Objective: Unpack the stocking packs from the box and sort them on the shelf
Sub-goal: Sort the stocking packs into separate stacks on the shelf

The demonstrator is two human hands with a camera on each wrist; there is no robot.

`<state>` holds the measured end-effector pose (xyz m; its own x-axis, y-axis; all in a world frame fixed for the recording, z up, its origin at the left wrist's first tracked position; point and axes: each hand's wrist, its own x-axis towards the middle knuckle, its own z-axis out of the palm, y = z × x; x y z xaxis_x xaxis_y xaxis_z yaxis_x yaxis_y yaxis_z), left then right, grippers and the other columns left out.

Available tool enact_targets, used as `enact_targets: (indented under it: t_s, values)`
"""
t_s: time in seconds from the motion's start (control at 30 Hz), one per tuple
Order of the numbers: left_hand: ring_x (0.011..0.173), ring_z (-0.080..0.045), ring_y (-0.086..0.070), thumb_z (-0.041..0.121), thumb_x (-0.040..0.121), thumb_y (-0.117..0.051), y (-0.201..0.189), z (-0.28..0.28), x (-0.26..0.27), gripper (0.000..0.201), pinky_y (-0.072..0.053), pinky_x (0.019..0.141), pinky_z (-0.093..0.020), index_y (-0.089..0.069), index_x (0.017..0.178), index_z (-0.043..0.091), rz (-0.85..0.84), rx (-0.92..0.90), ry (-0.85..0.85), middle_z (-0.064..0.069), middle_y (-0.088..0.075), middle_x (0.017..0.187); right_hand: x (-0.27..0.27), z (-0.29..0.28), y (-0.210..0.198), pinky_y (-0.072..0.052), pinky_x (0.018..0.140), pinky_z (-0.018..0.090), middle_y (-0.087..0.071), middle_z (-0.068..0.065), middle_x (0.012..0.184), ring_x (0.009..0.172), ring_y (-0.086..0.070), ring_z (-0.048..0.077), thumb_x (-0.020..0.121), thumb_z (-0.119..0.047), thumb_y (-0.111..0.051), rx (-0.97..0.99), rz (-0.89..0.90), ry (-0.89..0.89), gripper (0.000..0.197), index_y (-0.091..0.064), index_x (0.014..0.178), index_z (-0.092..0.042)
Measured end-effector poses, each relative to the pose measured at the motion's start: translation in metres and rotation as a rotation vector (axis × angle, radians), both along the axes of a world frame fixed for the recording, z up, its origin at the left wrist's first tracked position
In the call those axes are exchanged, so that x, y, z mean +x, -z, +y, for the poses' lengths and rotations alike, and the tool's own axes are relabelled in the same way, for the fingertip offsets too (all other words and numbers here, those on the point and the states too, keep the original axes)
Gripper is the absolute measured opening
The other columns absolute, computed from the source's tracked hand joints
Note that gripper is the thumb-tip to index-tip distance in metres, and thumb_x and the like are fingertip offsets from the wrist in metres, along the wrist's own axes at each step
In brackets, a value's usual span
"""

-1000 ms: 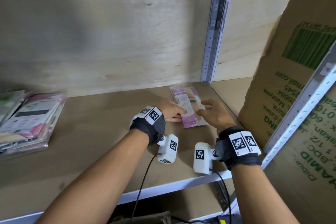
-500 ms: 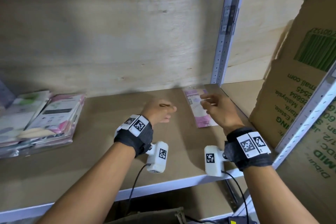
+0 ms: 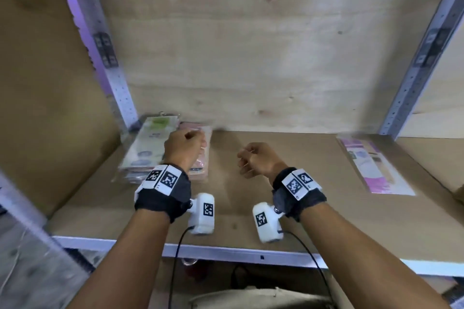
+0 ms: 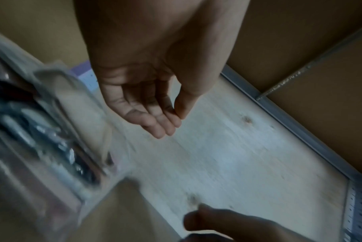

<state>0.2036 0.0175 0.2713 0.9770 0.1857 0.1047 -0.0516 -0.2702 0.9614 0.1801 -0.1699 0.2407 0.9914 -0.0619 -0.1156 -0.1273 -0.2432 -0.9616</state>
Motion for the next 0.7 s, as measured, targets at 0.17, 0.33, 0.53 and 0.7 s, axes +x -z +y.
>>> enact_targets:
  t_s: [0.17, 0.33, 0.53, 0.7]
  values:
    - [0.066, -0.007, -0.068, 0.031, 0.093, -0.058, -0.013, 0.039, 0.010, 0.025, -0.049, 0.065, -0.020, -0.071, 0.078, 0.017, -0.052, 0.052, -0.070, 0.007, -0.074, 0.074, 0.051, 0.068, 0.002, -0.059, 0.049, 0.033, -0.059, 0.010, 0.079, 0.057, -0.059, 0.022, 0.089, -0.047, -0.066, -0.059, 0.059, 0.024, 0.047, -0.049, 0.108, -0.006]
    - [0.070, -0.013, -0.065, 0.032, 0.093, -0.062, -0.012, 0.054, 0.014, 0.023, -0.053, 0.079, -0.026, -0.073, 0.081, 0.015, -0.048, -0.006, -0.075, 0.004, -0.075, 0.076, 0.066, 0.094, 0.009, -0.049, 0.038, 0.025, -0.056, 0.004, 0.045, 0.030, -0.052, 0.016, 0.081, -0.044, -0.078, -0.141, 0.135, -0.036, 0.048, -0.049, 0.081, -0.006]
    - [0.088, -0.019, -0.073, 0.029, 0.091, -0.060, -0.009, 0.054, 0.012, 0.022, -0.058, 0.089, -0.034, -0.073, 0.081, 0.016, 0.002, 0.034, -0.033, 0.004, -0.076, 0.077, 0.045, 0.069, 0.009, -0.059, 0.058, 0.033, -0.067, 0.007, 0.068, 0.056, -0.063, 0.020, 0.081, -0.028, -0.081, -0.050, 0.156, -0.001, 0.030, -0.060, 0.075, -0.008]
    - [0.099, -0.029, -0.071, 0.027, 0.092, -0.061, -0.008, 0.037, 0.000, 0.016, -0.058, 0.093, -0.042, -0.075, 0.094, 0.020, 0.048, 0.084, 0.062, -0.008, -0.076, 0.101, -0.001, 0.026, -0.015, -0.061, 0.057, 0.031, -0.069, 0.018, 0.101, 0.077, -0.068, 0.029, 0.087, -0.010, -0.073, 0.140, 0.081, 0.005, 0.021, -0.053, 0.094, -0.007]
